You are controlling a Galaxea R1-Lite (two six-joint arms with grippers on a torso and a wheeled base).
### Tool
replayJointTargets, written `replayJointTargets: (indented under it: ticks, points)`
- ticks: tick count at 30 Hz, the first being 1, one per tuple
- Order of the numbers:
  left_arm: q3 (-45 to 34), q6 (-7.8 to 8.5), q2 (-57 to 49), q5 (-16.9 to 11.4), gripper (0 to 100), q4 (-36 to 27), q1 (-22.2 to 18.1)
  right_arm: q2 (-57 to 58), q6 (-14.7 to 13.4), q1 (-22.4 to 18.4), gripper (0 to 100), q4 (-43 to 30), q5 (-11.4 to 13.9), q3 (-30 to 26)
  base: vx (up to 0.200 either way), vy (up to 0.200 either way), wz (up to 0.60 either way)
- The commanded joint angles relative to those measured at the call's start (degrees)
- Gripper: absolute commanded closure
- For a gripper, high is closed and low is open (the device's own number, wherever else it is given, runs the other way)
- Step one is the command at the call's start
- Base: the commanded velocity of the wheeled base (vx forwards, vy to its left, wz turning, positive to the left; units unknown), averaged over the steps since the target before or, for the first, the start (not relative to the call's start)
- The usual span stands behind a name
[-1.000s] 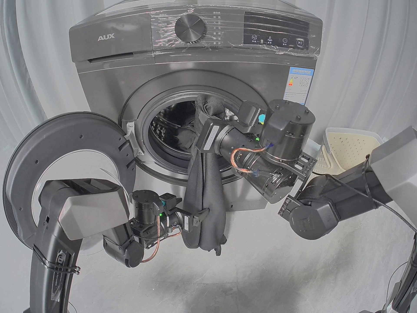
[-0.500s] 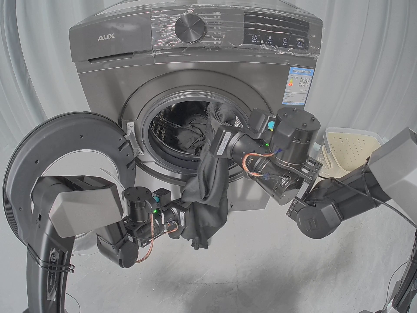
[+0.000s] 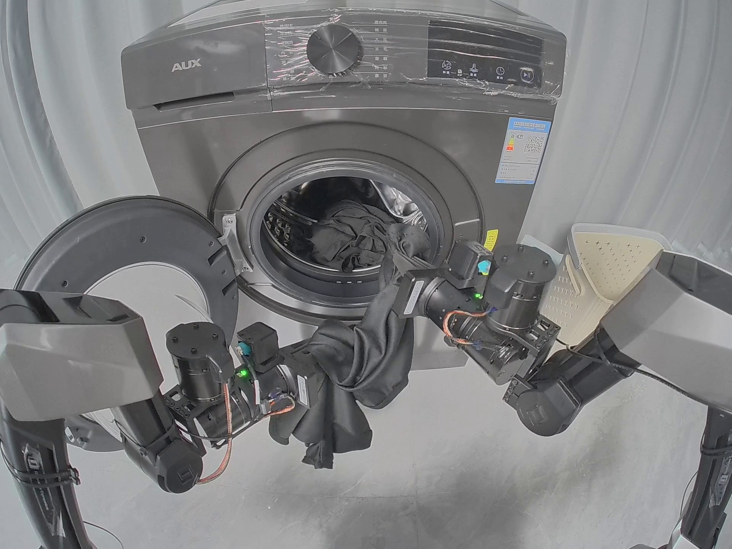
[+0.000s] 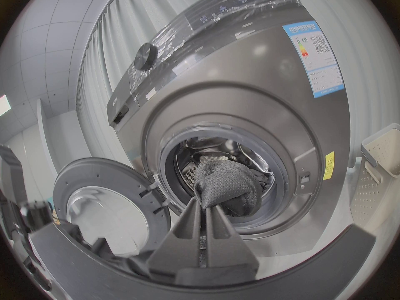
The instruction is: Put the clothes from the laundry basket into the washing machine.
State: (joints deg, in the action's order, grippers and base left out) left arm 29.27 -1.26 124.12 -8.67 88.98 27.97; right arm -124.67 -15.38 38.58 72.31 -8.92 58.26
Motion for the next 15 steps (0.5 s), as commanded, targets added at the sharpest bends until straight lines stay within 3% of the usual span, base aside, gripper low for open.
replayJointTargets:
  ticks: [1, 15]
  points:
    - [0.0, -0.59, -5.91, -0.03, 100, 0.05, 0.51, -2.59, 0.36, -0.26, 100, 0.9, 0.49, -0.6, 0.0, 0.0, 0.0]
    - [0.26, -0.94, -6.97, -0.03, 100, 0.05, 0.86, -2.07, 0.53, -0.35, 100, 2.04, 0.4, -0.51, 0.0, 0.0, 0.0]
